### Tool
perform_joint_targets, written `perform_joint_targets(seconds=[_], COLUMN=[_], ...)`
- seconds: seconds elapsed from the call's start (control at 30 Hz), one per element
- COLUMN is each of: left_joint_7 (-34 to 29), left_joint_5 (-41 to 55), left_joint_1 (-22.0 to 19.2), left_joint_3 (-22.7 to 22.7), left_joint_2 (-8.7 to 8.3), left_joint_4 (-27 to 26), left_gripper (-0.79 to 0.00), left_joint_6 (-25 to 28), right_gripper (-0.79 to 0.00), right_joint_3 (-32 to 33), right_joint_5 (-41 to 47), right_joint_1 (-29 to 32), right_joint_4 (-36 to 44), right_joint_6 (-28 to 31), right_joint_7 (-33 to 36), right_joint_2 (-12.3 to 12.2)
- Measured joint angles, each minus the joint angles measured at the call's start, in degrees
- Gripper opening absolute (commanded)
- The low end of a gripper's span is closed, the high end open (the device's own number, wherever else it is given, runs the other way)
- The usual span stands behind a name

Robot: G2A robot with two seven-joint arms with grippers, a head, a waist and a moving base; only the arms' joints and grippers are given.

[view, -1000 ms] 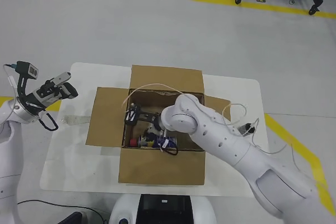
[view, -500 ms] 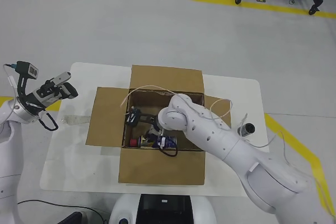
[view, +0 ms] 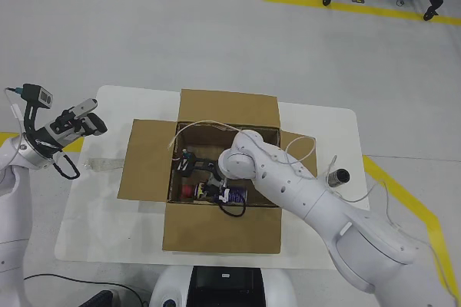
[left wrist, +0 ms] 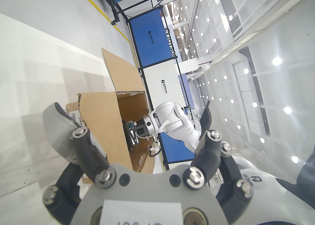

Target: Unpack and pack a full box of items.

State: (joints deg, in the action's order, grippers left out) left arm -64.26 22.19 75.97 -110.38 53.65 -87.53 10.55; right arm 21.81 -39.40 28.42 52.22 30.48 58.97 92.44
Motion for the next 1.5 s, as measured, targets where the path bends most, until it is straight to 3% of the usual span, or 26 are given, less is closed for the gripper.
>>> perform_joint_targets(seconds=[0.2,0.23,0.3,0.87,1.5], left_joint_7=[0.0,0.0,0.0,0.0,0.0], left_joint_5=[0.0,0.0,0.0,0.0,0.0], left_joint_1=[0.0,0.0,0.0,0.0,0.0], left_joint_3=[0.0,0.0,0.0,0.0,0.0], left_joint_2=[0.00,0.00,0.00,0.00,0.00], left_joint_4=[0.0,0.0,0.0,0.0,0.0], left_gripper=[0.000,0.000,0.000,0.000,0.000], left_joint_6=[0.0,0.0,0.0,0.0,0.0], right_gripper=[0.000,-0.406,-0.785,-0.785,-0.785], right_joint_3=[0.2,0.2,0.3,4.2,17.9], right_joint_5=[-2.1,-2.2,-2.3,-5.6,-18.6], right_joint_1=[-0.1,0.0,0.1,0.9,12.8], right_joint_4=[-2.2,-2.4,-2.8,0.2,26.8], right_joint_6=[-0.6,-0.4,0.1,-2.1,-1.1], right_joint_7=[-1.8,-1.9,-1.9,-2.9,-7.6], right_joint_2=[0.3,0.3,0.4,-1.4,-10.2])
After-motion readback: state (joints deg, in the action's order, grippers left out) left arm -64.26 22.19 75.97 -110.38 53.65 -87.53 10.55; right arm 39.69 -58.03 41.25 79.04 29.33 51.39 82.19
